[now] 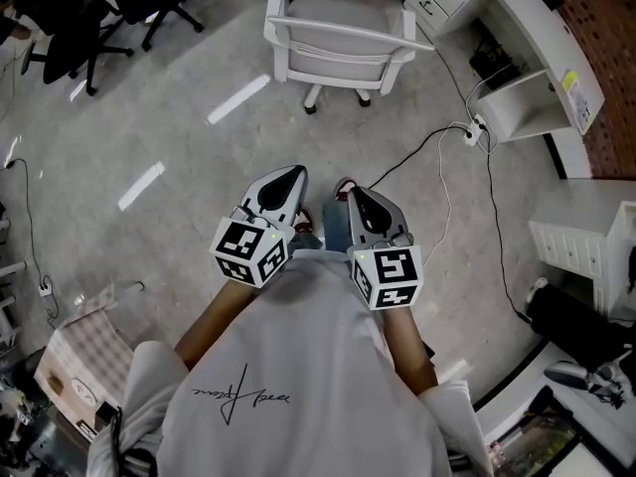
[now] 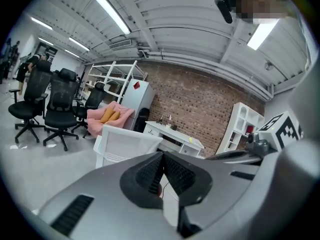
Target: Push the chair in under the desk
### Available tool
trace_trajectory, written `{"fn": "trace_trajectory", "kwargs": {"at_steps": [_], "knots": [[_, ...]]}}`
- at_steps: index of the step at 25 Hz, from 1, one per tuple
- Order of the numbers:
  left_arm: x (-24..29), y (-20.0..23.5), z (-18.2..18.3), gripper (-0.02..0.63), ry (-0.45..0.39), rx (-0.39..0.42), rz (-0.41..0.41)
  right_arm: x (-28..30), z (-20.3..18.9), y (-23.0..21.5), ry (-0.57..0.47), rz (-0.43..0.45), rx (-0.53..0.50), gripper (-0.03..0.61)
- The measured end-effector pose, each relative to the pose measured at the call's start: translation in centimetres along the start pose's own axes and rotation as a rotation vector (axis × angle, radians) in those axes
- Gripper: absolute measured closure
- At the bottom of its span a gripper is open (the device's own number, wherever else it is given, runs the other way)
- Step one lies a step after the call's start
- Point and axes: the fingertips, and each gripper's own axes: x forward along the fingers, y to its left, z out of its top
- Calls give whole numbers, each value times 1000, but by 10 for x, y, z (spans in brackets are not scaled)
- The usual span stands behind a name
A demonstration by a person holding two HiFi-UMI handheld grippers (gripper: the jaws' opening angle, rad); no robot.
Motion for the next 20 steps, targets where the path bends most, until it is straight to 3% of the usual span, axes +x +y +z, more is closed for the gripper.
{"fn": "trace_trajectory", "kwargs": {"at_steps": [4,10,20], "knots": [[3,4,4,609,-18,-12,-2,6,4,-9,2,1,-34,551],[20,13,20,609,-17,13,29,13,29,-39,-88,-8,-17,551],[69,33,45,609,-2,5,55,49,59,-87,-71,58,-24,551]]}}
